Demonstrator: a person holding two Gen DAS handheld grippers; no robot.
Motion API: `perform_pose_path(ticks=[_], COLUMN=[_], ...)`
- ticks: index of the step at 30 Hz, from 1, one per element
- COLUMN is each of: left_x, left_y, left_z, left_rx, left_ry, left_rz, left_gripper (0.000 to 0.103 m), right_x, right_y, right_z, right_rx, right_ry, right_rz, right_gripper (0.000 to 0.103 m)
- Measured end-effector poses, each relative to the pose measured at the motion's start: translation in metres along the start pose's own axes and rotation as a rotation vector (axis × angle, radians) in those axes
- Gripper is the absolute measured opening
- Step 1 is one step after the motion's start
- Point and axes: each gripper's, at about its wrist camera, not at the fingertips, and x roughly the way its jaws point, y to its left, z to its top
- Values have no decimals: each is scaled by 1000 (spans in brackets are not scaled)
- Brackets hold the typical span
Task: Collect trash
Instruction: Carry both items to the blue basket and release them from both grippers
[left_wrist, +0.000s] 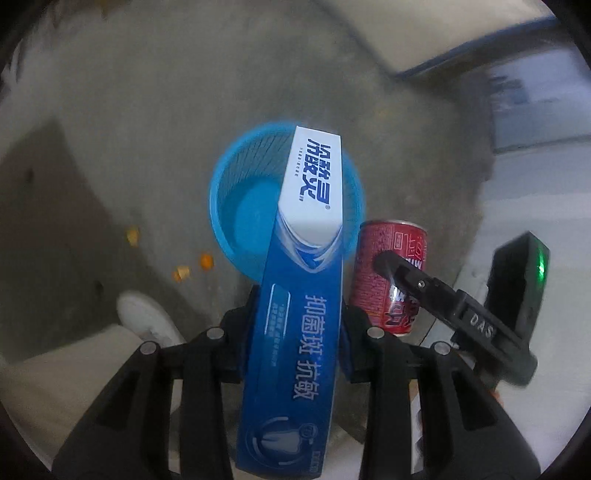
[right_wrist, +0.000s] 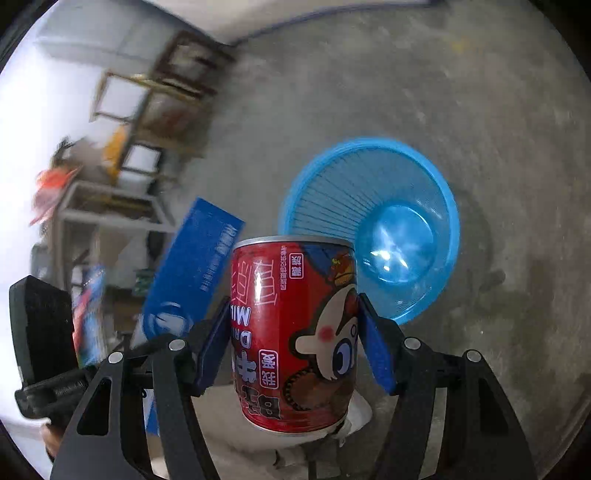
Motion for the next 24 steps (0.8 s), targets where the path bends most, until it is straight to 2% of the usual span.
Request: perform_pose_path(ticks=[4,6,8,9,16,20,24], left_x=[62,83,87,84,23,-54,-131], left_y=[12,20,20,18,6,-8,-4], left_z=[40,57,55,59,43,11,-32], left_rx=[-124,-174,-189,-192,-158,-55,21], left_ry=[84,109,90,66,-34,-136,-254], left_rz=[0,0,19,31,-5,-56,-82], left_gripper=[34,39,59,62,64,65,69], right_x=[55,72,86,88,124,157,206], right_y=[-38,-49,-57,-57,-55,-44,-39], right_z=[20,29,35,37,57,62,63], right_rx=[107,134,130,122,0,-74,-181], right_ry=[70,94,112,120,203,252,320], right_rz=[-70,-85,-117,-129,-259,-340,-488], right_gripper=[64,64,64,64,64,64,64])
